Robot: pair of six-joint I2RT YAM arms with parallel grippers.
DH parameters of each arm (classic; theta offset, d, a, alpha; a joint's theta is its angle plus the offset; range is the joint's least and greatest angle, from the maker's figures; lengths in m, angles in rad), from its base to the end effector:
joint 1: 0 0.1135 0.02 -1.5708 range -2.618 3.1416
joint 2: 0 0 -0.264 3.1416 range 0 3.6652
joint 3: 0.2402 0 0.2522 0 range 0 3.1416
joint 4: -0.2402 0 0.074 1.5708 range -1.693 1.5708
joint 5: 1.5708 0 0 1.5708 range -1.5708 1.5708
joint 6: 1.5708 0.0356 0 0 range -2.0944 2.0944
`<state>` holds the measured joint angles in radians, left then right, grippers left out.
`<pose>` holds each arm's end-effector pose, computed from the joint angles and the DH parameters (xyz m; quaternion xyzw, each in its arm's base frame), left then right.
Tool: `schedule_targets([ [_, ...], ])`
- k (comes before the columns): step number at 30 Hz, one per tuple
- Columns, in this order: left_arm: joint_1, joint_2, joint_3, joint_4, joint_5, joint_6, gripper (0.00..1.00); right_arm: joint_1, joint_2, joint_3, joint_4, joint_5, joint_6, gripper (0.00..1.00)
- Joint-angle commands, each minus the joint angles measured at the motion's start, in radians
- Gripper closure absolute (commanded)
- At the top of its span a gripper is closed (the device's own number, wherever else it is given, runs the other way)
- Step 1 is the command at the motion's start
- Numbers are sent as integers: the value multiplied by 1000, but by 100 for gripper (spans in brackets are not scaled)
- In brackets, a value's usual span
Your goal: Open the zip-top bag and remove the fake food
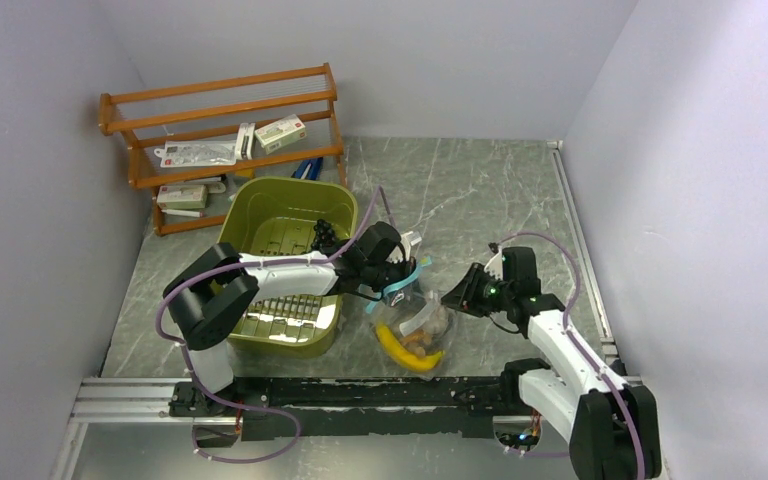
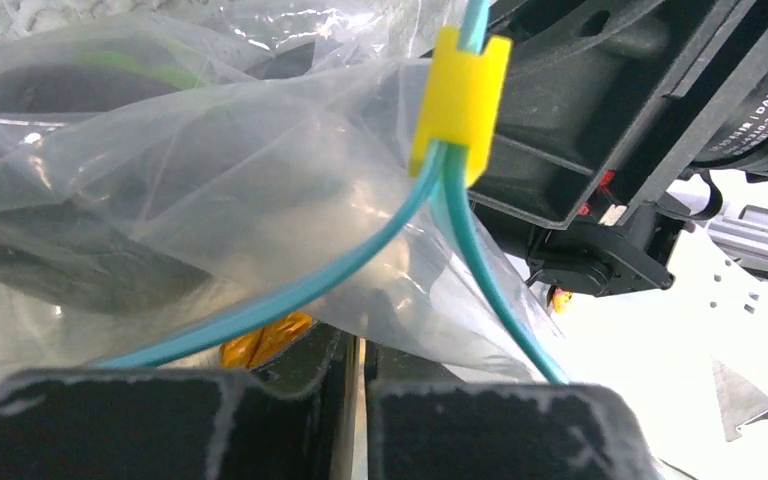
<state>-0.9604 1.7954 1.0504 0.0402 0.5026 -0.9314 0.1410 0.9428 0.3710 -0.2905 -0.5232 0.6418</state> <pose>0.2036 -0.3209 0.1807 0.1171 0.8776 -0.4617 0.0547 0.1674 0.0417 0.1654 0.1376 0.9000 0.3521 0.2172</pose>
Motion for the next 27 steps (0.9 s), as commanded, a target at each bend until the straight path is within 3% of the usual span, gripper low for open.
schedule_targets([
  [1, -5, -8, 10, -13, -40, 30, 92, 7, -36, 13, -92, 13, -11, 76],
  [4, -5, -27, 13, -52, -81, 49, 93, 6, -51, 40, -146, 52, -14, 75],
  [7, -5, -48, 28, -98, -111, 75, 93, 6, -76, 90, -251, 194, -11, 66],
  [14, -7, -65, 26, -126, -126, 94, 92, 6, -141, 139, -327, 296, 68, 44],
  [16, -5, -60, 21, -109, -108, 92, 70, 6, -148, 130, -321, 297, 68, 36],
  [18, -7, -54, 13, -81, -79, 80, 54, 6, -129, 110, -295, 250, 52, 38],
  [21, -6, -54, -10, -7, -30, 48, 34, 6, -92, 78, -218, 124, 31, 53],
  [27, -8, -39, -26, 31, 9, 20, 23, 8, -97, 52, -159, 3, 10, 68],
])
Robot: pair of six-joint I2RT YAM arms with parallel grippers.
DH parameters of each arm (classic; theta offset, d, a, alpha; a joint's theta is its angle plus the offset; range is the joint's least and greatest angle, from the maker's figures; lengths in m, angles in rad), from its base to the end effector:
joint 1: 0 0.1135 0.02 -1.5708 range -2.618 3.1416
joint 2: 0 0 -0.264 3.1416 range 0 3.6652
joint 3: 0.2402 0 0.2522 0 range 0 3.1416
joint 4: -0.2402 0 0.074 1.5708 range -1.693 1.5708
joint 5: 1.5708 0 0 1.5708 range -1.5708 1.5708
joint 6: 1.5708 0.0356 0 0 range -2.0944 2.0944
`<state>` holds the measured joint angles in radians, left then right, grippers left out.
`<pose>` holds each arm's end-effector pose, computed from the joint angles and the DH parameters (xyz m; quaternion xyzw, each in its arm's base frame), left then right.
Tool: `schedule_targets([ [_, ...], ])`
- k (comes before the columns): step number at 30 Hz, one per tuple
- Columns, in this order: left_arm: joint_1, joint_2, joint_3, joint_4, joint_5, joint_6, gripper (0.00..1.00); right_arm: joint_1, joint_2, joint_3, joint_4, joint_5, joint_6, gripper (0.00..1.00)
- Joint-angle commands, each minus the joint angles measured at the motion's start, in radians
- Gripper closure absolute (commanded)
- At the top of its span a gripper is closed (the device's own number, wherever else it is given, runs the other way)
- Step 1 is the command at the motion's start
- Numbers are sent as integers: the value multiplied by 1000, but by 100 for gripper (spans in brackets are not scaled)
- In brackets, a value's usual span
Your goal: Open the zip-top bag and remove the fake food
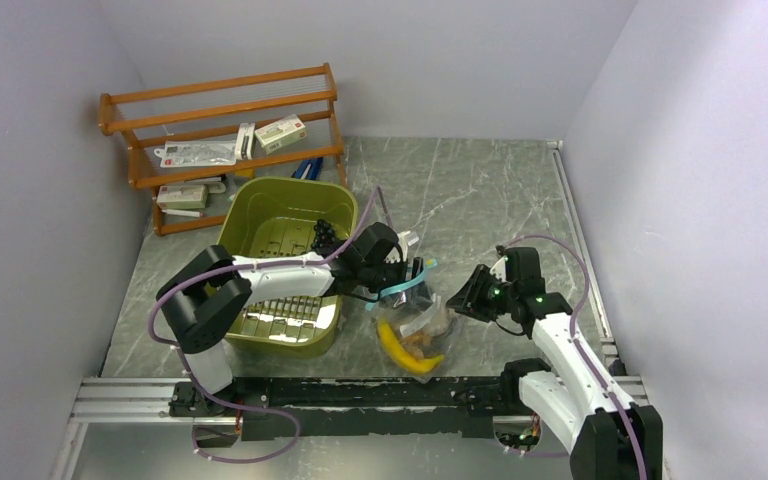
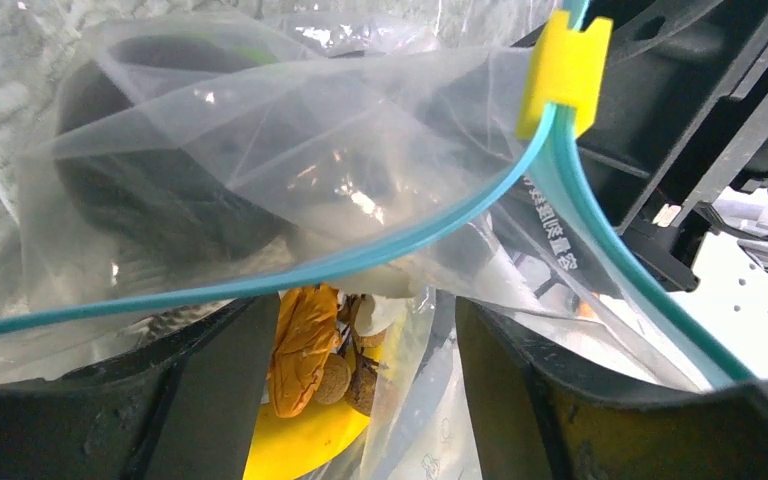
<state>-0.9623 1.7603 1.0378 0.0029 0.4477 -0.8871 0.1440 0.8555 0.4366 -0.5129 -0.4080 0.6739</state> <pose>0.2005 -0.3148 0.1859 0.1250 0.8840 -0.4432 0.0809 0.1550 0.0367 0.1823 0.1821 0.9139 0.2988 0.2057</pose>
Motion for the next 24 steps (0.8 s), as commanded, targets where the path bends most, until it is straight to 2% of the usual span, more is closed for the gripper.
schedule_targets([
  [1, -7, 2, -17, 76, 73, -29, 23, 5, -5, -19, 68, -131, -28, 69],
  [5, -19, 29, -16, 82, 67, -38, 24, 5, 50, -54, 101, -194, -42, 72],
  [8, -29, 58, 9, 50, 43, -23, 27, 7, 70, -73, 107, -177, -42, 73],
  [10, -30, 67, 4, 40, 20, -28, 34, 7, 67, -81, 118, -179, -37, 73],
  [19, -30, 14, -22, 21, -68, -30, 82, 8, 21, -43, 33, -76, -49, 72],
  [22, -30, -12, -29, 19, -87, -22, 92, 7, 22, -22, -2, -18, -45, 63],
  [24, -30, -28, -26, 15, -99, -15, 93, 8, 17, -6, -26, 21, -44, 55],
])
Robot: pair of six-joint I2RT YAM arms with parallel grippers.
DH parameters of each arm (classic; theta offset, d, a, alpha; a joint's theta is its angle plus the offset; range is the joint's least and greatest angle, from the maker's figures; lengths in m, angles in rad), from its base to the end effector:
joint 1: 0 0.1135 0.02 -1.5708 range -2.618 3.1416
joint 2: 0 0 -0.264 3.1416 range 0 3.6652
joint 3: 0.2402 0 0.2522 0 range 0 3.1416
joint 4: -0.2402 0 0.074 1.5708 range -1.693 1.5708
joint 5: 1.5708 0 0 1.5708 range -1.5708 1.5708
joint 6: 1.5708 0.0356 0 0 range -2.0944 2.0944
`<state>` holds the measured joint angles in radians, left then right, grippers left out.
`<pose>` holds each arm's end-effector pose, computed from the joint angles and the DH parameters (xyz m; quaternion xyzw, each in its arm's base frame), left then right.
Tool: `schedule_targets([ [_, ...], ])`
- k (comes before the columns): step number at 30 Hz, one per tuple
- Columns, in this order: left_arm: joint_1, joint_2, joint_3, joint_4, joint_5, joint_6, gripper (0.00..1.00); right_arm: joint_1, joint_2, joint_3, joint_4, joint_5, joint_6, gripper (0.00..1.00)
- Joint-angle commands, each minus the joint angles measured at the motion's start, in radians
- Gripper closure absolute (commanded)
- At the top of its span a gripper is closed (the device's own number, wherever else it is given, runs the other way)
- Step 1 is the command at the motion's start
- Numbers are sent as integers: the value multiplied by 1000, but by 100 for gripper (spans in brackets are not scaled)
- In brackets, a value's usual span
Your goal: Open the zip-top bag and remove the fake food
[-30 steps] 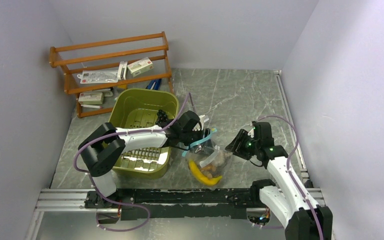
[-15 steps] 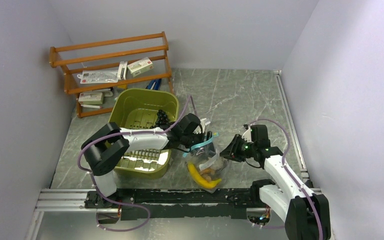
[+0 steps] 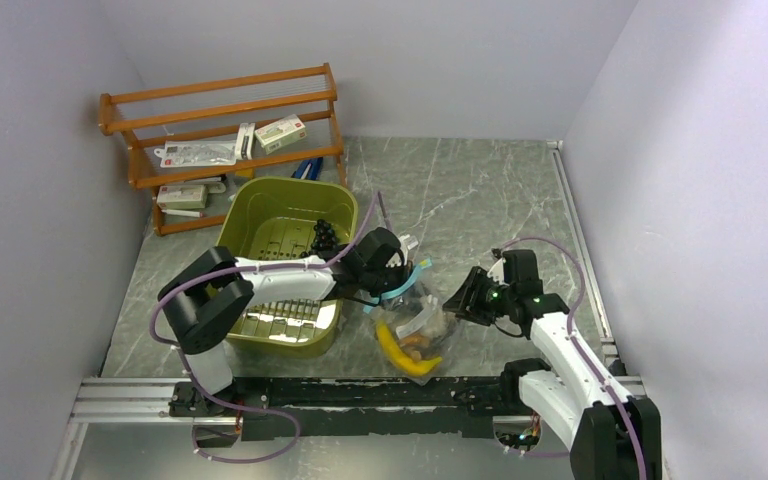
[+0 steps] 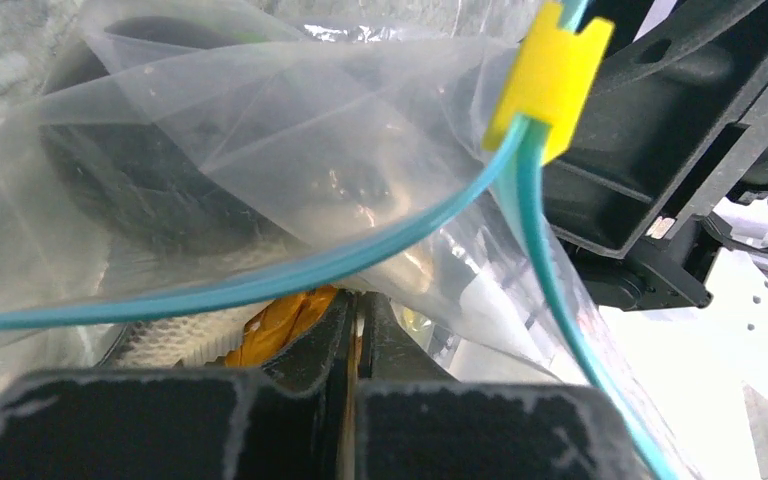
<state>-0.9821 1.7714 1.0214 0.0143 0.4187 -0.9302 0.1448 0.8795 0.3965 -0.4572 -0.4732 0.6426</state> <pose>0.1944 -0.3172 0.1776 0.1075 0.8916 -0.4336 0.0735 0.1548 0.0390 0.1709 0.1572 0.9136 0.3214 0.1929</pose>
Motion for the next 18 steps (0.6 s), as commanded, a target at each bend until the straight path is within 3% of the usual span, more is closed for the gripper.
schedule_targets([
  [1, -11, -45, -6, -1, -75, 33, 93, 7, -11, 40, -92, 104, -10, 52],
  [7, -10, -60, 18, -30, -80, 49, 93, 7, -18, 49, -122, 188, 39, 38],
  [11, -12, -69, 31, -41, -77, 60, 93, 7, -9, 38, -112, 253, 81, 37],
  [15, -10, -71, 45, -73, -76, 82, 93, 7, -12, 28, -56, 280, 148, 46],
  [18, -11, -79, 39, -76, -76, 82, 93, 7, -2, 25, 15, 256, 191, 61],
])
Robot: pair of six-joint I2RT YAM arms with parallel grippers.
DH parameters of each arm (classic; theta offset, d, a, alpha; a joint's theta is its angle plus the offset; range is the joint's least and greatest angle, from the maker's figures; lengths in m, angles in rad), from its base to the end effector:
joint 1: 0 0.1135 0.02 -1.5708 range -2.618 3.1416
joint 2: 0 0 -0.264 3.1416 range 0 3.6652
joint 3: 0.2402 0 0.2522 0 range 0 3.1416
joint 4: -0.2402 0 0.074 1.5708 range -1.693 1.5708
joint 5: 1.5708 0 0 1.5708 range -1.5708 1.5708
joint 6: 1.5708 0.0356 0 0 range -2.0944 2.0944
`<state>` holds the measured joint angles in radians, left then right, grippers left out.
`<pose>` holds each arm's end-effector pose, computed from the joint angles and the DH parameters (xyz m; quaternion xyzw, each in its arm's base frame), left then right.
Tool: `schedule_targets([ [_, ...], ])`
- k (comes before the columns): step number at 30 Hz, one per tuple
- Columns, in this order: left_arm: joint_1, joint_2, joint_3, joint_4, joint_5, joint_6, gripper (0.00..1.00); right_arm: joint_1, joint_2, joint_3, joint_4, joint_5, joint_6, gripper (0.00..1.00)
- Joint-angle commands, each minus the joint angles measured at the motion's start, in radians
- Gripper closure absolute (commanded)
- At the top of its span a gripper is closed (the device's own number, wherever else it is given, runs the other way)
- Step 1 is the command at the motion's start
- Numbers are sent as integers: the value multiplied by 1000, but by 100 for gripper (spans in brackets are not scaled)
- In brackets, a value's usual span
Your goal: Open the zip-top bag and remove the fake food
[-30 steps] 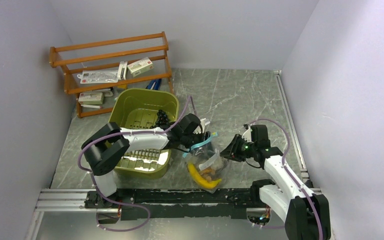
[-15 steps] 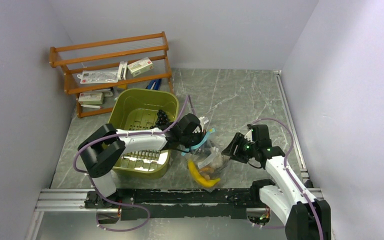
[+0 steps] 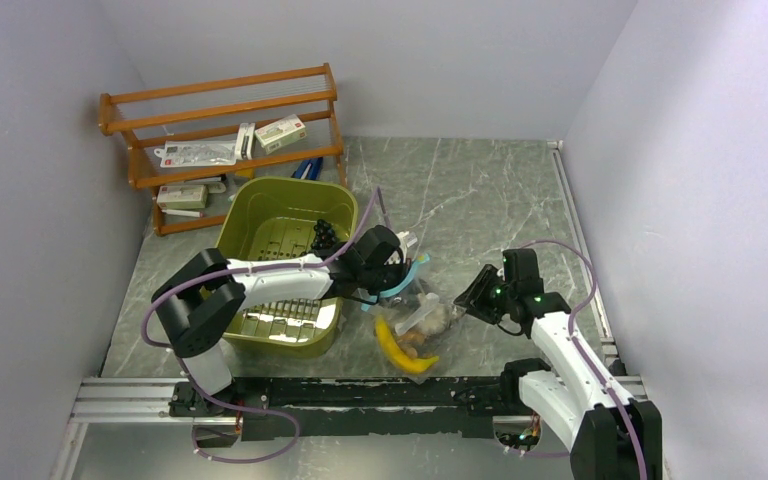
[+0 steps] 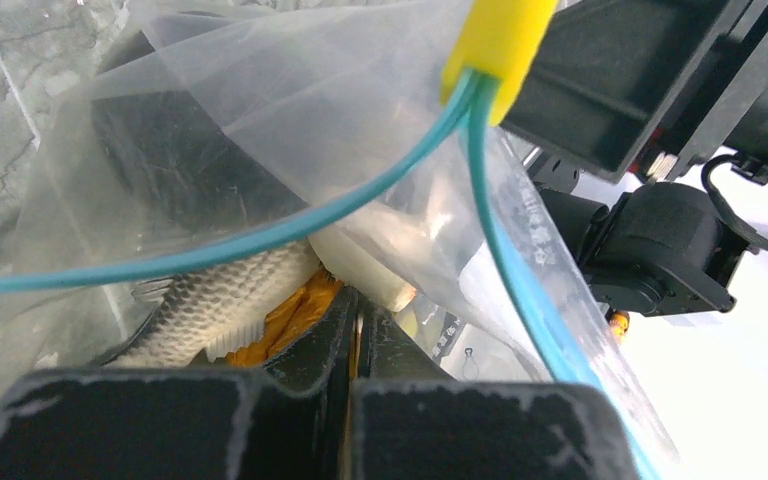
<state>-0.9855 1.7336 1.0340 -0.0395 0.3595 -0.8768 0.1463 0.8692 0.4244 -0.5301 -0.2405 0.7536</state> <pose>0.1929 -0.3138 0.1899 0.1210 0.8948 -0.4165 0.1060 0.1546 0.0313 0.1740 0.2502 0.9161 0.2300 0.2126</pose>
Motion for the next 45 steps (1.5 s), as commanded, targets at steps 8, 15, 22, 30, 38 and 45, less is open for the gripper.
schedule_targets([
  [8, -7, -67, 27, -46, -39, 36, 93, 6, 61, 10, 135, 24, 73, 92],
  [15, -6, -86, 47, -119, -94, 66, 93, 4, 39, 41, 81, 133, 47, 100],
  [22, -5, -126, 62, -222, -206, 103, 93, -29, 24, 127, 35, 216, -31, 100],
  [30, -6, -138, 33, -210, -206, 90, 93, -42, 92, 225, -20, 250, -111, 100],
  [38, -5, -84, 23, -167, -160, 74, 93, -42, 13, 293, -119, 119, -211, 54],
  [45, -6, -42, 8, -115, -126, 45, 93, -34, -64, 160, 42, -328, -161, 85],
])
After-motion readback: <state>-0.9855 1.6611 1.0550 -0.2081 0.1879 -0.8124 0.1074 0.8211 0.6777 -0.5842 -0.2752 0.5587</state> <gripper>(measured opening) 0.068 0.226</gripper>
